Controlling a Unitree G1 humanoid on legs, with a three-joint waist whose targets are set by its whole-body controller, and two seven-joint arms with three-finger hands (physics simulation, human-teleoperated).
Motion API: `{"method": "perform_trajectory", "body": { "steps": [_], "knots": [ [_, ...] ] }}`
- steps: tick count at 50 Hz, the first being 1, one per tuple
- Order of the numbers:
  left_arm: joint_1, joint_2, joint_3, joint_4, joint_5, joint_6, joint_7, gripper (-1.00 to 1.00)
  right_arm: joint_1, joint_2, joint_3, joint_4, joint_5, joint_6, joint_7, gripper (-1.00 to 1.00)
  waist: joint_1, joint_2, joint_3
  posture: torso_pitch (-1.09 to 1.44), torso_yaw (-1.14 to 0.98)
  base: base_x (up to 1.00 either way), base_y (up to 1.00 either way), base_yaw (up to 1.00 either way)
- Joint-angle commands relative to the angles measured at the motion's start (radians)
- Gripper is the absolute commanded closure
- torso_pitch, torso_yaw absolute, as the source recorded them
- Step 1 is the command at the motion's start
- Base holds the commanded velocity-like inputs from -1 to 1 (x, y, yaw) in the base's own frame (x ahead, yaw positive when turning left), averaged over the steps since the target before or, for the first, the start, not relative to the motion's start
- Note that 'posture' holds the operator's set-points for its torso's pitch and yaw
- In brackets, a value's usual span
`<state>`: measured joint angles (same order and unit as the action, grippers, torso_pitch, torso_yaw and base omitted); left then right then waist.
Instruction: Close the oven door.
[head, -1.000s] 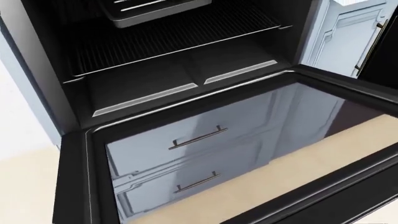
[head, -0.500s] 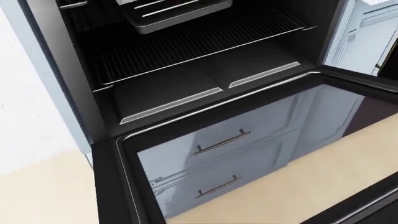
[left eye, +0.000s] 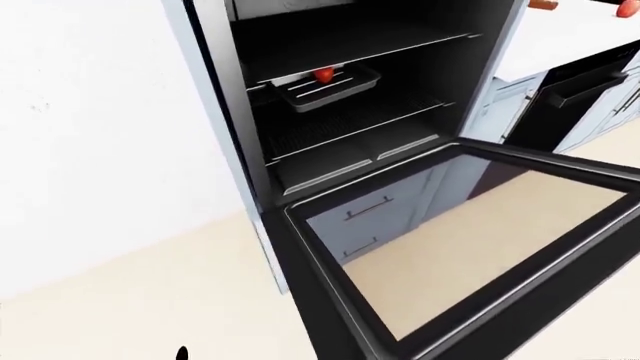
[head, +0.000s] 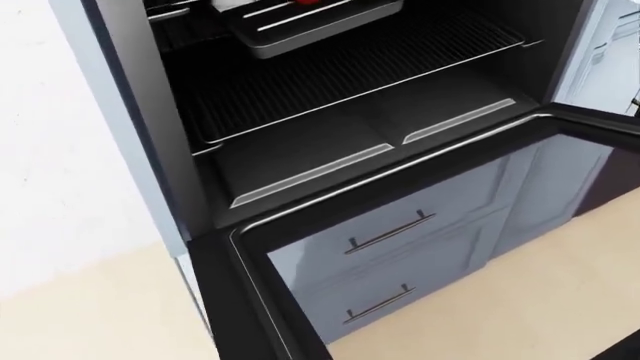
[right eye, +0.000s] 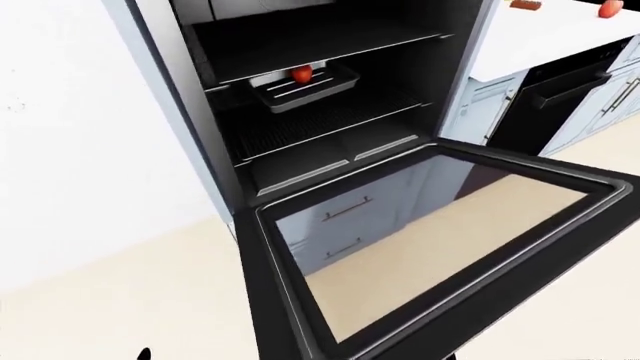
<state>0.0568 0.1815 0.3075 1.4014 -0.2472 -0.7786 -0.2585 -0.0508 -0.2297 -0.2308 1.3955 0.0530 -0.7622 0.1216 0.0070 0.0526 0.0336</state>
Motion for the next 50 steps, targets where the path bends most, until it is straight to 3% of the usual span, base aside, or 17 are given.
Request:
{"method": "perform_trajectory", "body": {
  "steps": [1,8,11,13,17,20,22,24,25,26,33,37,41,42,43,46,50],
  "knots": [
    [-0.004,-0.001,-0.004,-0.011,0.002,-0.025,-0.007,-1.0,-0.004,-0.031,-0.016,-0.018,0.012,-0.028,-0.009,-1.0,-0.002,-0.01,-0.007,0.0,0.0,0.0,0.27,0.0],
    [-0.003,-0.001,-0.003,-0.011,0.001,-0.025,-0.007,-1.0,-0.003,-0.031,-0.017,-0.018,0.012,-0.029,-0.009,-1.0,-0.013,-0.084,0.005,0.0,0.0,0.0,0.28,0.0],
    [-0.004,-0.001,-0.003,-0.01,0.001,-0.024,-0.008,-1.0,-0.002,-0.031,-0.017,-0.018,0.012,-0.029,-0.009,-1.0,-0.019,-0.15,-0.006,0.0,0.0,0.0,0.29,0.0],
    [-0.005,0.0,-0.003,-0.01,0.001,-0.023,-0.008,-1.0,-0.003,-0.032,-0.018,-0.018,0.012,-0.028,-0.008,-1.0,-0.03,-0.113,0.006,0.0,0.0,0.0,0.29,0.0],
    [-0.005,-0.002,-0.004,-0.011,0.001,-0.025,-0.007,-1.0,-0.004,-0.032,-0.018,-0.018,0.012,-0.027,-0.008,-1.0,-0.028,-0.104,-0.002,0.0,0.0,0.0,0.3,0.0],
    [-0.006,-0.001,-0.004,-0.011,0.001,-0.023,-0.007,-1.0,-0.004,-0.033,-0.018,-0.018,0.014,-0.026,-0.006,-1.0,-0.026,-0.065,0.006,0.0,0.0,0.0,0.3,0.0],
    [-0.006,-0.001,-0.004,-0.011,0.0,-0.024,-0.007,-1.0,-0.005,-0.033,-0.018,-0.019,0.014,-0.027,-0.006,-1.0,-0.025,-0.024,0.005,0.0,0.0,0.0,0.3,0.0],
    [-0.006,-0.002,-0.005,-0.011,0.0,-0.024,-0.006,-1.0,-0.005,-0.033,-0.018,-0.019,0.014,-0.027,-0.007,-1.0,-0.015,0.06,-0.02,0.0,0.0,0.0,0.31,0.0],
    [-0.007,-0.001,-0.005,-0.011,0.0,-0.023,-0.007,-1.0,-0.005,-0.033,-0.018,-0.019,0.015,-0.026,-0.006,-1.0,-0.01,0.004,0.0,0.0,0.0,0.0,0.3,0.0],
    [-0.007,-0.001,-0.004,-0.011,0.0,-0.023,-0.007,-1.0,-0.005,-0.033,-0.018,-0.019,0.015,-0.027,-0.006,-1.0,-0.011,0.011,0.002,0.0,0.0,0.0,0.3,0.0],
    [-0.005,-0.001,-0.004,-0.011,0.0,-0.023,-0.007,-1.0,-0.002,-0.032,-0.017,-0.018,0.013,-0.029,-0.008,-1.0,-0.011,-0.047,0.005,0.0,0.0,0.0,0.31,0.0],
    [-0.004,-0.001,-0.003,-0.011,-0.001,-0.024,-0.008,-1.0,-0.001,-0.031,-0.017,-0.018,0.013,-0.029,-0.008,-1.0,-0.014,-0.089,0.007,0.0,0.0,0.0,0.31,0.0],
    [-0.004,0.0,-0.004,-0.01,0.0,-0.023,-0.007,-1.0,-0.002,-0.031,-0.017,-0.018,0.012,-0.028,-0.009,-1.0,-0.02,-0.153,-0.001,0.0,0.0,0.0,0.31,0.0],
    [-0.004,0.0,-0.003,-0.011,0.0,-0.023,-0.008,-1.0,-0.003,-0.031,-0.017,-0.018,0.012,-0.028,-0.009,-1.0,-0.032,-0.109,0.004,0.0,0.0,0.0,0.31,0.0],
    [-0.004,0.0,-0.003,-0.01,0.0,-0.024,-0.008,-1.0,-0.003,-0.031,-0.017,-0.018,0.012,-0.028,-0.008,-1.0,-0.024,-0.125,0.001,0.0,0.0,0.0,0.3,0.0],
    [-0.003,-0.001,-0.003,-0.01,0.0,-0.025,-0.008,-1.0,-0.002,-0.032,-0.018,-0.018,0.012,-0.028,-0.008,-1.0,-0.027,-0.117,-0.008,0.0,0.0,0.0,0.31,0.0],
    [-0.003,-0.001,-0.004,-0.011,-0.001,-0.025,-0.007,-1.0,-0.003,-0.032,-0.018,-0.018,0.012,-0.028,-0.008,-1.0,-0.024,-0.071,0.003,0.0,0.0,0.0,0.31,0.0]
  ]
}}
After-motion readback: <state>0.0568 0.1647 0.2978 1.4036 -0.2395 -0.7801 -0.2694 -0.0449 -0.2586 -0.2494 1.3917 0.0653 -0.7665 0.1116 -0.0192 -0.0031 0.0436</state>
